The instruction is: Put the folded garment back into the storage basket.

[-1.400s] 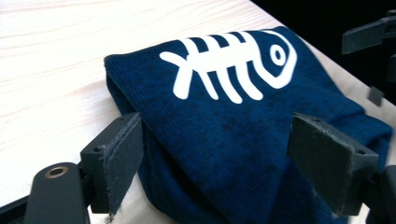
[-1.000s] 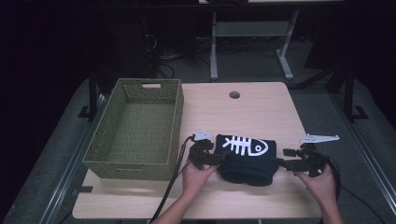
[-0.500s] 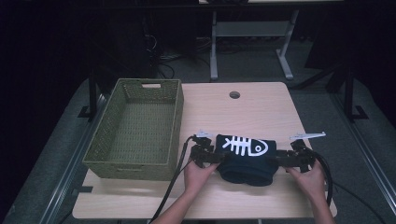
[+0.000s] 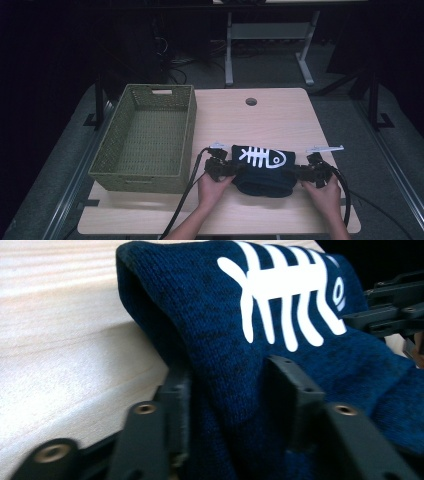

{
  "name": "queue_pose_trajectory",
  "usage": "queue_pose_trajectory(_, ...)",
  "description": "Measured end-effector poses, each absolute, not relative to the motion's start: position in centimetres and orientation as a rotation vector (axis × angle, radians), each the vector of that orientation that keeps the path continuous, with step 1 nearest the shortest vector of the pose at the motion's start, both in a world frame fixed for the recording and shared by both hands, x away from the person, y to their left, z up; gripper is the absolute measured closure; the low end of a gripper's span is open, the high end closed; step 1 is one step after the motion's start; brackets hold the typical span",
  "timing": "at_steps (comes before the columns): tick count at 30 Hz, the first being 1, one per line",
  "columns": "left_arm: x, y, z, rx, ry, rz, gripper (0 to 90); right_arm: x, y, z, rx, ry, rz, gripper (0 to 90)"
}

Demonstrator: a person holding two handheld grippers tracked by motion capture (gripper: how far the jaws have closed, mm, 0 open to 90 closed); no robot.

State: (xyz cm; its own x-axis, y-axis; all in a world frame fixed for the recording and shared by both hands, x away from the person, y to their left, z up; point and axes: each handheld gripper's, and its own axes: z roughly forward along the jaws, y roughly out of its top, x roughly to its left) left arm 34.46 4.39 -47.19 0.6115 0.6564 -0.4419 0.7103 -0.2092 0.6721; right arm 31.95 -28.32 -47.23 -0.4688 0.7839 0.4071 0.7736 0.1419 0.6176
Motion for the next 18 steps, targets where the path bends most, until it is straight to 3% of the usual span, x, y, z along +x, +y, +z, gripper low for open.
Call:
queue_pose_trajectory(1,34.5,4.4,-47.2,1.914,1.088,-0.085,63.8,31.9,-28.2,-47.1,1.603,2.365,1.264,65.0)
queue_pose_trajectory(4,34.5,4.6,-47.1,1.896,1.088,-0.133,67.5,31.9,-28.2,-46.8,1.612,2.368,1.272,68.2)
queue_pose_trajectory(18,34.4,4.8,-46.2,1.872,1.078,-0.165,70.5,31.7,-28.8,-45.1,1.644,2.355,1.386,71.0)
